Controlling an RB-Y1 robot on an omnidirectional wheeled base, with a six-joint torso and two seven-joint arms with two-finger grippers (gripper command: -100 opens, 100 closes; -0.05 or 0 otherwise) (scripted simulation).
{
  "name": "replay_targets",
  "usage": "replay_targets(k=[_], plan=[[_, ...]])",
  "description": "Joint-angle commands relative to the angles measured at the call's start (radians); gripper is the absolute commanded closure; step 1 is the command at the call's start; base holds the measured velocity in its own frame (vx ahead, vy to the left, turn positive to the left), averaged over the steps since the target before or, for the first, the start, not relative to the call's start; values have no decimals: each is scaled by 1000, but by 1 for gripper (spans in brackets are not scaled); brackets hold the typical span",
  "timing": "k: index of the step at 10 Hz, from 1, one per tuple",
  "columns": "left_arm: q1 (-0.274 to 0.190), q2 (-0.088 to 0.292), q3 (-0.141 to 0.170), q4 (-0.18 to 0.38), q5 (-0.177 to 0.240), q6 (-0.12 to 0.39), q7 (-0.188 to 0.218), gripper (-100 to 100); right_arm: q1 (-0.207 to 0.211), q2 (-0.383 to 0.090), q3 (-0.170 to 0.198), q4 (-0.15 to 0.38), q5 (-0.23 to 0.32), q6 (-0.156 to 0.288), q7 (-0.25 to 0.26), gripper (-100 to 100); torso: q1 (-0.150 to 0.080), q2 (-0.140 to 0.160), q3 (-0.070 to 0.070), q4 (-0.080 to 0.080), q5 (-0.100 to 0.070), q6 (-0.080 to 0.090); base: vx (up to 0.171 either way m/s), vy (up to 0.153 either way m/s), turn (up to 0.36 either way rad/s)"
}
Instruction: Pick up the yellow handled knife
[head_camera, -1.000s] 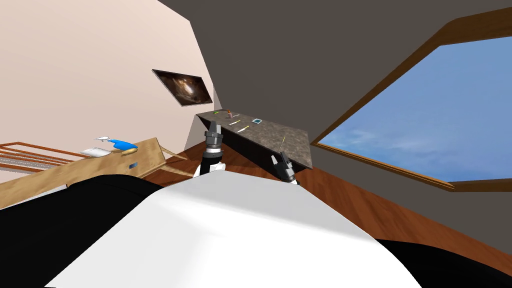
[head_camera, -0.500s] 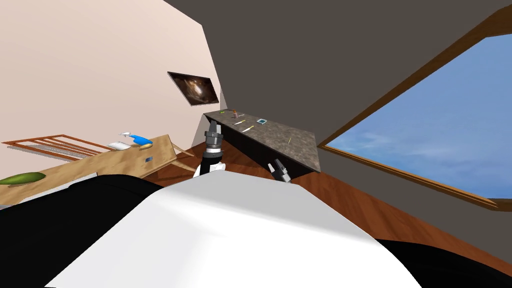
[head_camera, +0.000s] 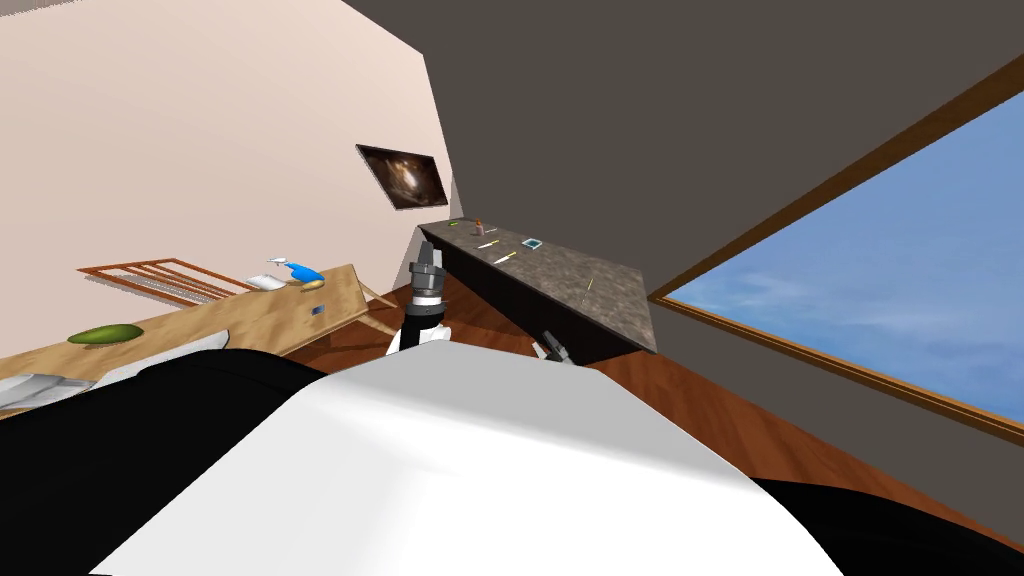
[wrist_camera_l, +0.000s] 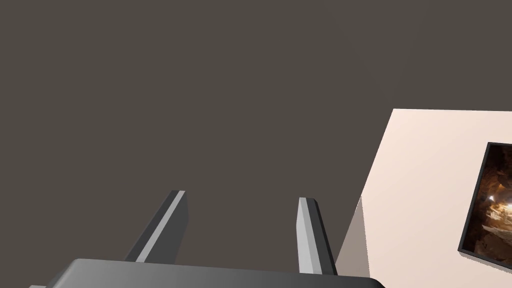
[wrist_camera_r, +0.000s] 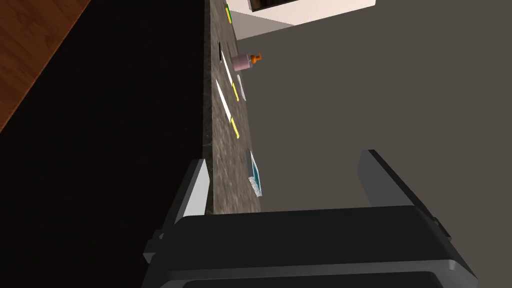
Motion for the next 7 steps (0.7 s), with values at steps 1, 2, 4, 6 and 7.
replay_targets(k=[1, 2, 4, 6, 7], plan=[[0, 0, 0, 0, 0, 0, 0, 0, -3, -50, 50, 30, -29, 15, -12, -100, 0, 0, 0, 0, 0, 0, -7, 94, 194], [0, 0, 0, 0, 0, 0, 0, 0, -3, -78, 56, 30, -29, 15, -12, -100, 3, 0, 0, 0, 0, -1, -9, 99, 140], [0, 0, 0, 0, 0, 0, 0, 0, -5, -132, 102, 59, -56, 30, -25, -100, 0, 0, 0, 0, 0, 0, -3, 71, 120], [0, 0, 0, 0, 0, 0, 0, 0, -5, -176, 108, 59, -56, 30, -25, -100, 2, 0, 0, 0, 1, 0, 1, 64, 55], [0, 0, 0, 0, 0, 0, 0, 0, -9, -211, 159, 89, -83, 45, -39, -100, 0, 0, 0, 0, 0, 0, -2, 91, 311]])
